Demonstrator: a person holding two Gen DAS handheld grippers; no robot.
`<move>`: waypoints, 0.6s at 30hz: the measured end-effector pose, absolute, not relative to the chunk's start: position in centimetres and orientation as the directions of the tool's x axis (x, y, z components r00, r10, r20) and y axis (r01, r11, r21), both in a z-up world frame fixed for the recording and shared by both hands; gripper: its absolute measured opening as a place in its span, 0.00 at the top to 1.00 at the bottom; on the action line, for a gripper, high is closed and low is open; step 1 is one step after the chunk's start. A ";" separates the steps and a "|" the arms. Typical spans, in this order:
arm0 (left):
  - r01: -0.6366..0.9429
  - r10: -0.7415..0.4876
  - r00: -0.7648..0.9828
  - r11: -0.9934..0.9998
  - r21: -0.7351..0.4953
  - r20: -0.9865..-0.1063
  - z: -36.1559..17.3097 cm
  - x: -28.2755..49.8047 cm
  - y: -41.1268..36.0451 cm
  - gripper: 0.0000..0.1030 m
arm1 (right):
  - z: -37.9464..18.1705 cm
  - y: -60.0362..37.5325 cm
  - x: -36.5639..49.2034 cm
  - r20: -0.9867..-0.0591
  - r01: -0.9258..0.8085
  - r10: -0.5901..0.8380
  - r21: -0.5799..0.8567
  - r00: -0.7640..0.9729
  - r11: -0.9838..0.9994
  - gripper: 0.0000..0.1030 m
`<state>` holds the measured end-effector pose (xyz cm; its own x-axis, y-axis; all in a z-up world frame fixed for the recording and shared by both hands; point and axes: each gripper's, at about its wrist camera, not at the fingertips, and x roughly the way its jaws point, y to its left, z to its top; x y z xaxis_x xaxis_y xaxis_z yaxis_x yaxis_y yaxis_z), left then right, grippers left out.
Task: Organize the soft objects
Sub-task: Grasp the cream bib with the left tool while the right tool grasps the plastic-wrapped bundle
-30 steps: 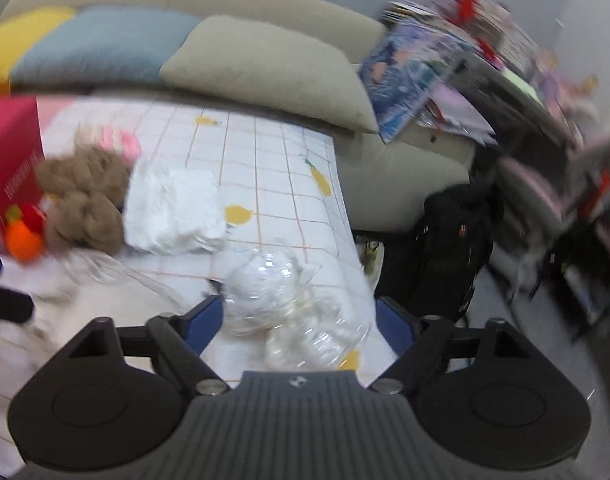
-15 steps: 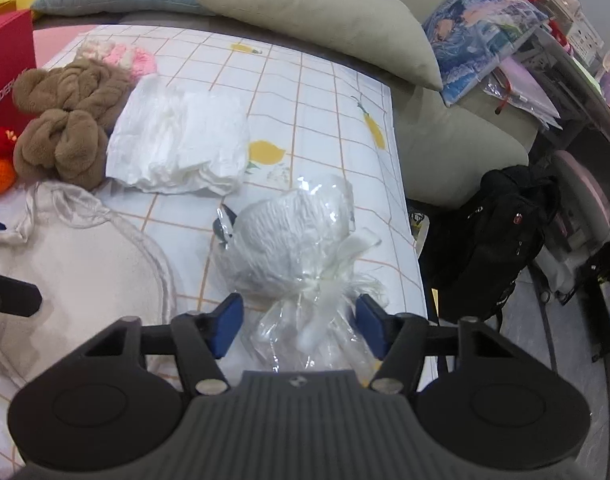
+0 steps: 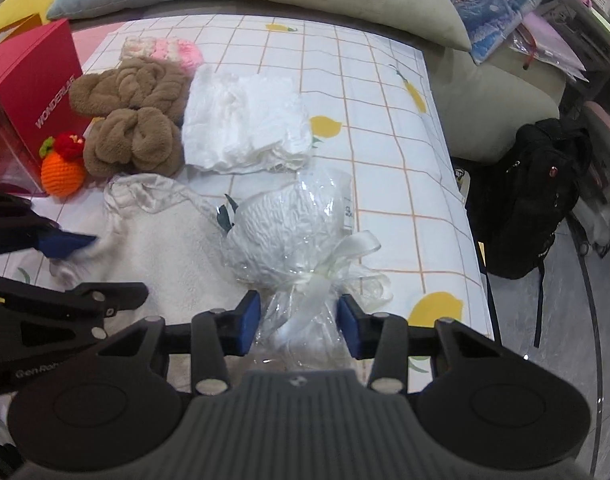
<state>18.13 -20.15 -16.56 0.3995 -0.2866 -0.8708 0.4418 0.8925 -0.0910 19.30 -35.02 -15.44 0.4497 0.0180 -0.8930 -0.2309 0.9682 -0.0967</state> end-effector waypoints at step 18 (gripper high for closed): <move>0.412 -0.410 0.521 0.889 -0.200 -0.749 -9.4 14.2 -13.1 0.96 | -10.6 -34.1 15.0 -0.857 -0.102 0.094 0.049 0.507 0.994 0.61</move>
